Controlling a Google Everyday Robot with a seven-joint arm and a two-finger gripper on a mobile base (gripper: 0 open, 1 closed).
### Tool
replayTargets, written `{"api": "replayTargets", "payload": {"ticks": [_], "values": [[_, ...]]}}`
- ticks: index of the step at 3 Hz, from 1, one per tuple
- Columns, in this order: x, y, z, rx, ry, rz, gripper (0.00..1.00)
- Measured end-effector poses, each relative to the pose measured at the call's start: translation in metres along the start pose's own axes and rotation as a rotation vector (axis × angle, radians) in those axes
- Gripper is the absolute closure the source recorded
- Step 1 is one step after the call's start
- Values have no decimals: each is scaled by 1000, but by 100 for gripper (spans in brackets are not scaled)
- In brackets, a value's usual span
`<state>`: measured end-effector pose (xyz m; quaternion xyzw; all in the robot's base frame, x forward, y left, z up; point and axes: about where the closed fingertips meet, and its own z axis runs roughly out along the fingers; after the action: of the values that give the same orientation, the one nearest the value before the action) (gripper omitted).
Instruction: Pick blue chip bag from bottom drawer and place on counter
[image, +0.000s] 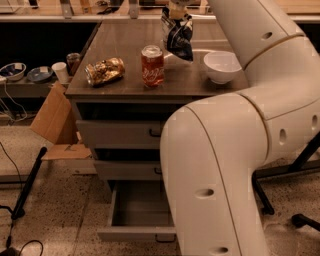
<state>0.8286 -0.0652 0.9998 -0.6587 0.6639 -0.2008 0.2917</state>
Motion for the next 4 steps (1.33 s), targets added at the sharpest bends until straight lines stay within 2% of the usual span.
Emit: {"api": "replayTargets", "payload": {"ticks": [1,4], "values": [[4,-1,8,4,16,33,100],[16,1,23,62,31,261,100]]}}
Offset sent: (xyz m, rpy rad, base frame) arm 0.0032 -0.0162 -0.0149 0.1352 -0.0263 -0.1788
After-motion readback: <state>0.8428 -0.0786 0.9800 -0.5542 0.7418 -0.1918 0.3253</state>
